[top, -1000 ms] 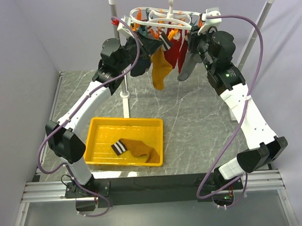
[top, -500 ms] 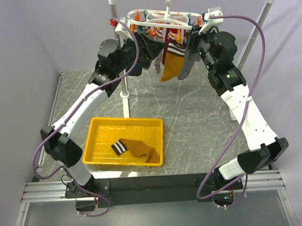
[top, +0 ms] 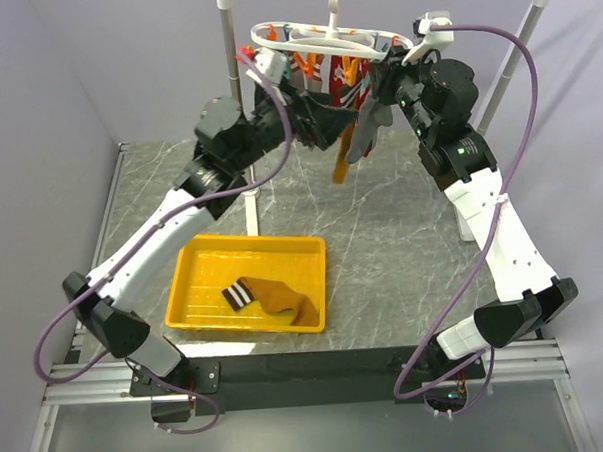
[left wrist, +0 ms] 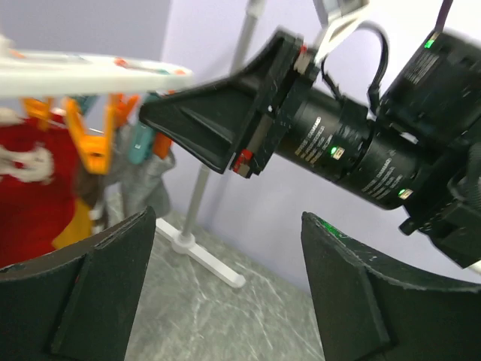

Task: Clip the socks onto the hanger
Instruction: Open the clamp at the hanger.

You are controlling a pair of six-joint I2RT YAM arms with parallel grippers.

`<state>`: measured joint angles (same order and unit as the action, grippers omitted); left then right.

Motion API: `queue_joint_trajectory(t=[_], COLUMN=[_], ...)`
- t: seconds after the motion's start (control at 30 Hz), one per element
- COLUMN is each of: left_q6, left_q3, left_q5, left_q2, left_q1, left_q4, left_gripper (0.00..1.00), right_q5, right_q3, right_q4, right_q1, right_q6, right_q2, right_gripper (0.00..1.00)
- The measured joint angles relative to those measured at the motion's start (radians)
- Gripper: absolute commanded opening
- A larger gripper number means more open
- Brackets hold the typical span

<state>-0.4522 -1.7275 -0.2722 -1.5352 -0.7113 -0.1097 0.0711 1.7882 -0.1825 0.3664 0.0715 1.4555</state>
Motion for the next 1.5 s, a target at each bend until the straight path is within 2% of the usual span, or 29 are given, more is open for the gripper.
queue_joint_trajectory(t=[0.33,0.7,0.83,1.07,1.5], left_q6=[-0.082,-0.251,-0.328,-0.400,-0.371], left_q3=[-0.034,-0.041,-0.044,-0.044,-0.063], left_q5=[-0.029,-0.053,-0.067,-0.078,-0.058], left_q2=[-0.190,-0.217,-0.243,-0.278,-0.300], left_q1=[-0.009,0.051,0.065,0.079,0.079], left_q4=[-0.056,-0.241,-0.325,-0.357,-0.364], left_gripper=[0.71,0.61,0.52,0.53,0.51], right_q5=[-0.046,-0.083,-0.084,-0.088,-0.109], right_q3=[0.000,0.000,0.000,0.003,0.011], right_q4=[-0.012,-0.012,-0.012,-0.012,-0.011], right_q1=[0.000,0.000,0.000,0.000,0.000], right_q6=[0.033,0.040,0.042,0.043,0.062], right_q2=[0.000,0.000,0.000,0.000,0.000], right_gripper=[0.13,0.13,0.13,0.13,0.13])
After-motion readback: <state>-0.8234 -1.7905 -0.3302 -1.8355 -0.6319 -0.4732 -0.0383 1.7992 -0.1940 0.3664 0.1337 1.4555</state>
